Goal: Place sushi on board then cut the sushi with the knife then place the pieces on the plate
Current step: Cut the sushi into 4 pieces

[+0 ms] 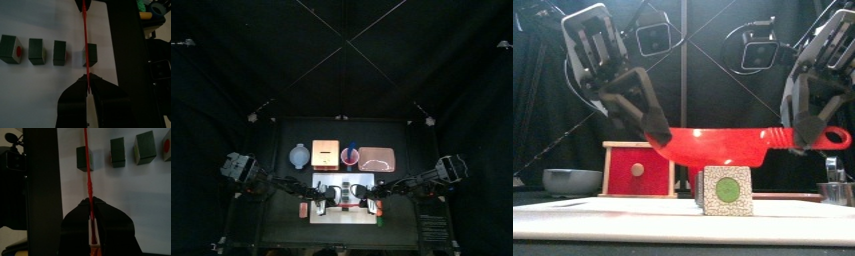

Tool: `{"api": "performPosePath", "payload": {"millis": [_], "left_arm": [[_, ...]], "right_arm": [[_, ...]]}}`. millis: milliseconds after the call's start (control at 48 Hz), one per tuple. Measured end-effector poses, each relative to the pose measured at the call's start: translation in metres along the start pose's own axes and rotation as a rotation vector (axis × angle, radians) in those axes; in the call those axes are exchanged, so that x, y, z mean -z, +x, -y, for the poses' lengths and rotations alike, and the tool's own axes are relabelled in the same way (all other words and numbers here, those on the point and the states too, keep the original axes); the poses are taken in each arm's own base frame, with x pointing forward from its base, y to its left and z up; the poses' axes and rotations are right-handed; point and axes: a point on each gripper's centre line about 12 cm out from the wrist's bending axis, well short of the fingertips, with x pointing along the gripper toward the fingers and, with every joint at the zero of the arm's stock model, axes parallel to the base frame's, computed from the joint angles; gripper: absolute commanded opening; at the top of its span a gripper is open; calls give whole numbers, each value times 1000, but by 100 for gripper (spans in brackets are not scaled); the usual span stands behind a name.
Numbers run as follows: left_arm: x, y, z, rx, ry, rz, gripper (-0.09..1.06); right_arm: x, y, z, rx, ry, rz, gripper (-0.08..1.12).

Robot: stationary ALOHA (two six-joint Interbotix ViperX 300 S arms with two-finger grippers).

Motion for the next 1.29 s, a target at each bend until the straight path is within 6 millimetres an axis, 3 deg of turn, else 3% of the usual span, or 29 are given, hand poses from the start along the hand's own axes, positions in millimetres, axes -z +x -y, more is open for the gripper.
{"api": "performPosePath", "payload": {"millis": [250,500,917,1083,1292], "left_arm": [[-32,-27,-20,-27,48,99,45],[-47,-46,-49,-87,69,152,47],[-60,-51,-65,-123,58,231,81],[-63,-52,-67,-127,65,248,84],[-69,-63,-67,-129,95,304,84]], "right_arm": [[-26,-36,10,-2,-19,100,32],[-43,-62,27,37,-32,178,32],[-48,-67,32,49,-34,190,32],[-45,-68,32,46,-29,189,32],[-26,-74,35,39,9,170,32]]}}
